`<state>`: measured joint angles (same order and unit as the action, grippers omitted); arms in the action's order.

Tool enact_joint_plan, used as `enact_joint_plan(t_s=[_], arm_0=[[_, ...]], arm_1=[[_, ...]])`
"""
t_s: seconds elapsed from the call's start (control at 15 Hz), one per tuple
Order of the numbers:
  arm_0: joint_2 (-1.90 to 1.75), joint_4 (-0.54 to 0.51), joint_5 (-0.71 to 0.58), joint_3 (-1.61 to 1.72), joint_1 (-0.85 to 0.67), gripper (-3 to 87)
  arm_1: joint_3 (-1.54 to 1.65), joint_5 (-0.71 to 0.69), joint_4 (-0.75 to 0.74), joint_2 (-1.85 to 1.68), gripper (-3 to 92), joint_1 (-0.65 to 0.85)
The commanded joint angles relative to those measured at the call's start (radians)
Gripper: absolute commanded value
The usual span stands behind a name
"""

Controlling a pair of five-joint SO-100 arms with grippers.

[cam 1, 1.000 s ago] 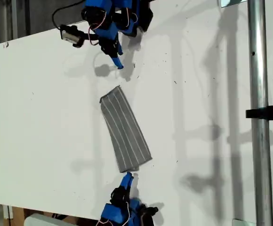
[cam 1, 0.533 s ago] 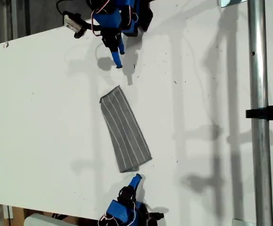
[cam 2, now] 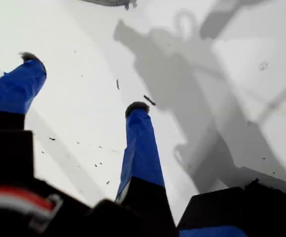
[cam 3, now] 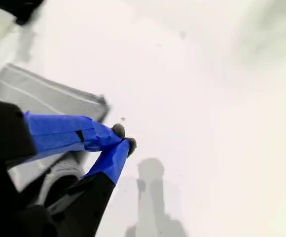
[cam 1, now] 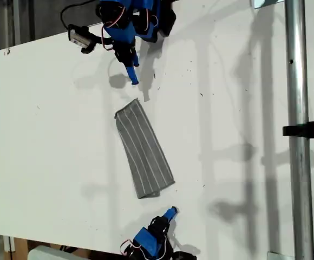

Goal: Grasp corners of a towel and fold twice.

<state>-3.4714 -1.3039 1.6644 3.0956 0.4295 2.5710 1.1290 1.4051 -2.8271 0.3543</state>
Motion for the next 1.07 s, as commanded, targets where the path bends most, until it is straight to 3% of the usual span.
enact_joint_plan(t_s=[0.0, 0.07, 0.4, 0.8, 1.0], arm_0=[[-0.002, 0.002, -0.080, 0.023, 0.015, 0.6], [-0.002, 0.002, -0.193, 0.023, 0.006, 1.0], [-0.002, 0.002, -0.310, 0.023, -0.005, 1.0], [-0.002, 0.000, -0.339, 0.023, -0.018, 0.7], [-0.002, 0.000, -0.339, 0.023, -0.011, 0.5]], arm_1=[[-0.083, -0.195, -0.143, 0.114, 36.0, 0.100], [-0.112, -0.288, -0.206, 0.206, 36.7, 0.143], [-0.250, -0.482, -0.497, 0.640, 46.3, 0.210], [-0.710, -0.419, -0.588, 1.358, 46.9, 0.150], [-1.022, -0.327, -0.535, 1.623, 35.9, 0.041]])
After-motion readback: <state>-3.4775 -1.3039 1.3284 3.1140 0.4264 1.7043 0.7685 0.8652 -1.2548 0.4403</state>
